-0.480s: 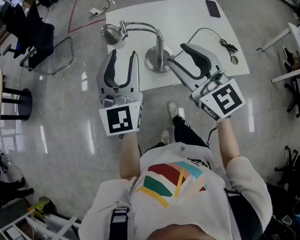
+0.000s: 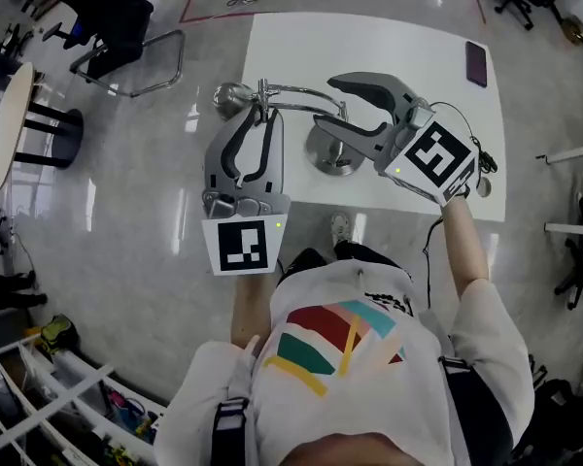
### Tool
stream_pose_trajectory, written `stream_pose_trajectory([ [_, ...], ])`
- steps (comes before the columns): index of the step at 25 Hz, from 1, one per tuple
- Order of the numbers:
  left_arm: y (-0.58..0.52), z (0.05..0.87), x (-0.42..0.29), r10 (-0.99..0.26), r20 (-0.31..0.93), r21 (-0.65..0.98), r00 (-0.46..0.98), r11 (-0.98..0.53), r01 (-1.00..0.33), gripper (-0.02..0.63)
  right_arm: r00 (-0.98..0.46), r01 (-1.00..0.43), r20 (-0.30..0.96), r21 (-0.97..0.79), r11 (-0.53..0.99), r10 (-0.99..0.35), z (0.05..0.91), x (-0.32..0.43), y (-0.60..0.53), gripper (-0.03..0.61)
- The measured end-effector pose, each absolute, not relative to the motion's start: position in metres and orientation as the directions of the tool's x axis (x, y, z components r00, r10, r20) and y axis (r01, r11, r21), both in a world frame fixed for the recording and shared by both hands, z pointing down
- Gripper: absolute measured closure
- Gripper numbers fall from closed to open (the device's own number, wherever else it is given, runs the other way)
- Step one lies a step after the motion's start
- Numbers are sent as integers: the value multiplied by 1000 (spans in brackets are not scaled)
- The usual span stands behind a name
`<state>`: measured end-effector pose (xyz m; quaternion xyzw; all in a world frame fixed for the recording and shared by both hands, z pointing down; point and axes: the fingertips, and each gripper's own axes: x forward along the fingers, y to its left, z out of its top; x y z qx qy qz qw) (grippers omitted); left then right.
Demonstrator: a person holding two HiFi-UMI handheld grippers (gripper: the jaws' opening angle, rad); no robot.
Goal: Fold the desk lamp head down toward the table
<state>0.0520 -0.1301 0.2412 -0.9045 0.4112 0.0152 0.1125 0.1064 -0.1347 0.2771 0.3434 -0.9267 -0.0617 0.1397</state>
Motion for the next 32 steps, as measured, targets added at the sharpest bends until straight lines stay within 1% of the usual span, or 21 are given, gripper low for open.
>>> stream_pose_trajectory([
  [4,-150,247,48,-762,-93,-154,641,-625,-765,494,-800,-488,290,191,851,-524,292,91,-163,379],
  [7,-165,252,39,-770,-78,-147,633,-619,-771,497,-828,-439,322,137,888,-459,301,77,-178,381],
  [8,-169,252,36,-772,-71,-149,632,-618,-772,499,-829,-432,331,131,892,-450,300,73,-181,413],
  [15,-178,252,24,-754,-63,-134,654,-643,-754,500,-801,-401,437,116,909,-409,303,58,-189,414],
  [21,-178,257,13,-741,-35,-167,671,-658,-735,500,-781,-377,495,112,920,-380,303,46,-190,414],
  [24,-178,259,12,-731,-37,-146,681,-670,-728,500,-764,-371,527,112,922,-372,306,45,-191,414],
  [32,-176,267,9,-707,50,-249,705,-693,-677,500,-736,-366,571,114,924,-362,307,40,-191,414],
])
